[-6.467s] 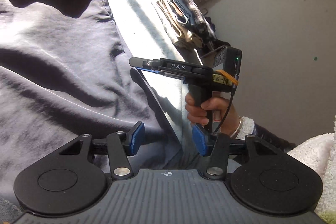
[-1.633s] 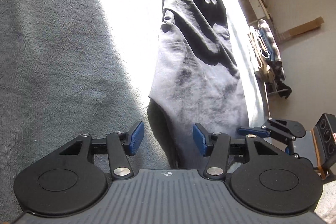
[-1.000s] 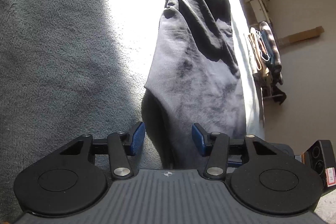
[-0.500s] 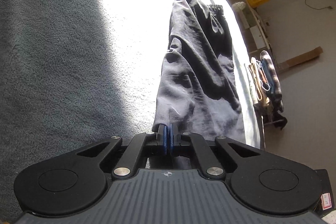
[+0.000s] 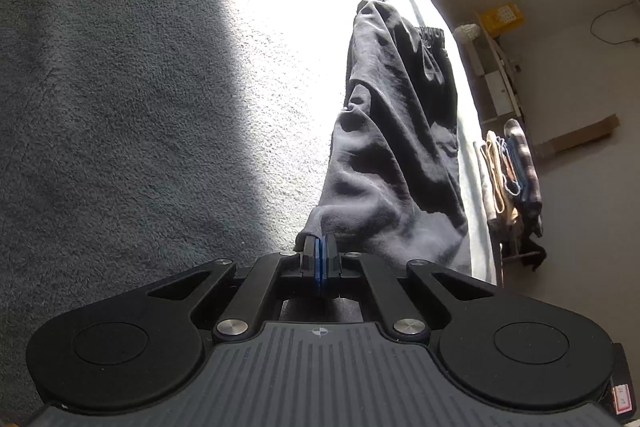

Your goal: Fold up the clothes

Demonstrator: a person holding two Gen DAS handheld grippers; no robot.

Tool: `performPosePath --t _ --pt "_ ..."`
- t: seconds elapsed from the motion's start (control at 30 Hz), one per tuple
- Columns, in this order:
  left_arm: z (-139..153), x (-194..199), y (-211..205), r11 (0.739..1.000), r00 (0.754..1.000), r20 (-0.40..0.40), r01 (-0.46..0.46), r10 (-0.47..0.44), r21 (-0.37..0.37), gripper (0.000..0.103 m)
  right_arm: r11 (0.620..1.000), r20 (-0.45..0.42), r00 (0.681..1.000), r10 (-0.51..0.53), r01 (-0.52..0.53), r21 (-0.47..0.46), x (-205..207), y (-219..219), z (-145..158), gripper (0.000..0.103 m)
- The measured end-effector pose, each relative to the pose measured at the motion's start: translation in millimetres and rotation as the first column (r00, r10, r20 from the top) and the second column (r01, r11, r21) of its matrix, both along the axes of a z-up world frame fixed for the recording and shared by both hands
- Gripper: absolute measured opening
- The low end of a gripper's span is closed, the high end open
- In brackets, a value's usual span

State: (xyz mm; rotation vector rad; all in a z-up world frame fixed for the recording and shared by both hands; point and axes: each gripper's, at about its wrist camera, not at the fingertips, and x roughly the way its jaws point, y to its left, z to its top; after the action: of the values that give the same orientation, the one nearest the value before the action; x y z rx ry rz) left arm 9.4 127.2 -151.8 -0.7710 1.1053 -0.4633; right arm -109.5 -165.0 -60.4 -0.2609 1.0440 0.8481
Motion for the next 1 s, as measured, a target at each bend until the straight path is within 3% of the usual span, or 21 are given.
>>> performPosePath --t 0.03,0.17,0.23,0.47,0.9,1.0 --pt "-2 -1 1 1.000 1.000 -0.014 0.001 -0.002 -0.004 0.000 1.000 -0.005 1.000 0.000 0.000 0.000 -1 0 -1 0.049" --pt "-4 -6 7 1.000 0.999 -0.048 0.001 -0.002 -0.018 0.027 1.000 -0.004 1.000 0.010 -0.010 0.008 -4 2 0 0.049" --pt "1 -11 10 1.000 0.999 -0.036 0.002 -0.003 -0.014 0.033 1.000 -0.005 1.000 0.008 -0.008 0.015 -4 2 1 0.049" --pt "1 -32 -5 0.988 0.986 -0.061 0.156 -0.157 -0.010 0.035 0.998 -0.047 0.998 0.042 -0.040 0.038 -7 9 0 0.049" --pt "-24 -61 -55 0.921 0.901 -0.195 0.384 -0.388 -0.062 0.035 0.998 -0.071 0.996 0.057 -0.055 0.036 -14 16 -3 0.049" --pt "-27 -66 -60 0.911 0.885 -0.216 0.406 -0.413 -0.077 0.028 0.997 -0.079 0.994 0.072 -0.070 0.030 -17 19 -5 0.049"
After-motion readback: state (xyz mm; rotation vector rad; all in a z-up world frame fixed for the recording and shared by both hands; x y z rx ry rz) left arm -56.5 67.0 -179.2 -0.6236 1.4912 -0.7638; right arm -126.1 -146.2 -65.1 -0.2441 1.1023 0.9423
